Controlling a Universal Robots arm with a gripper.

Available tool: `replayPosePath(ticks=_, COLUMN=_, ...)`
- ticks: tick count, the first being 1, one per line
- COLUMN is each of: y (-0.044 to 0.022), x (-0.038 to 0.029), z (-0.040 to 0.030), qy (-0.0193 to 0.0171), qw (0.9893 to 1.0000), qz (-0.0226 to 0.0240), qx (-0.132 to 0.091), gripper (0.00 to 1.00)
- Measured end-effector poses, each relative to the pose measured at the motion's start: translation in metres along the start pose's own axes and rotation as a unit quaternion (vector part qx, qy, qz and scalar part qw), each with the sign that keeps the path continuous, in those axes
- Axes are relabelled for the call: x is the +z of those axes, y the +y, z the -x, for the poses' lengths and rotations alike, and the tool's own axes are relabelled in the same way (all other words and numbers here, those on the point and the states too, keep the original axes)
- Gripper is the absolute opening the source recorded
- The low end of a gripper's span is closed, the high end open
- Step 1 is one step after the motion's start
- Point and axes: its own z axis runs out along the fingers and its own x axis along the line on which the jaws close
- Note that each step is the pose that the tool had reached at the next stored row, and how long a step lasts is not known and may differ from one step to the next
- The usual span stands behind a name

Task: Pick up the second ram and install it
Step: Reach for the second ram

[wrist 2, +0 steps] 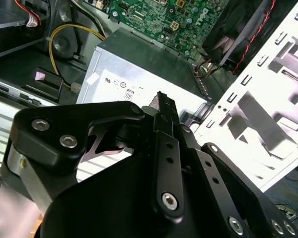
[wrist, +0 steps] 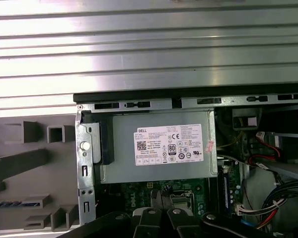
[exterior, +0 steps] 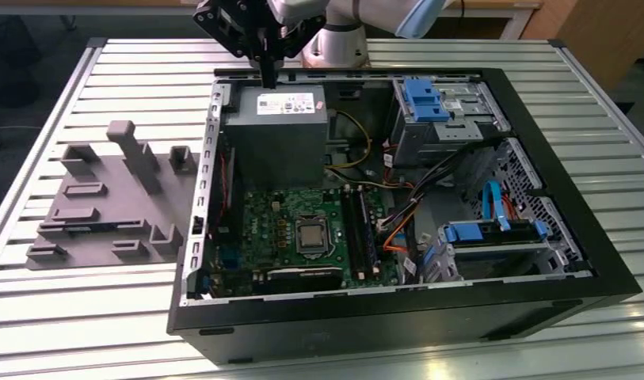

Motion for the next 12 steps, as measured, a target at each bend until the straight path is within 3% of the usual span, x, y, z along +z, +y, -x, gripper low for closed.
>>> replayPosePath(ticks=12, y=-0.0003, x=0.0003, z=-0.0039, qy=0.0001, qw=1.0, qz=0.0, qx=0.0, gripper=0.11)
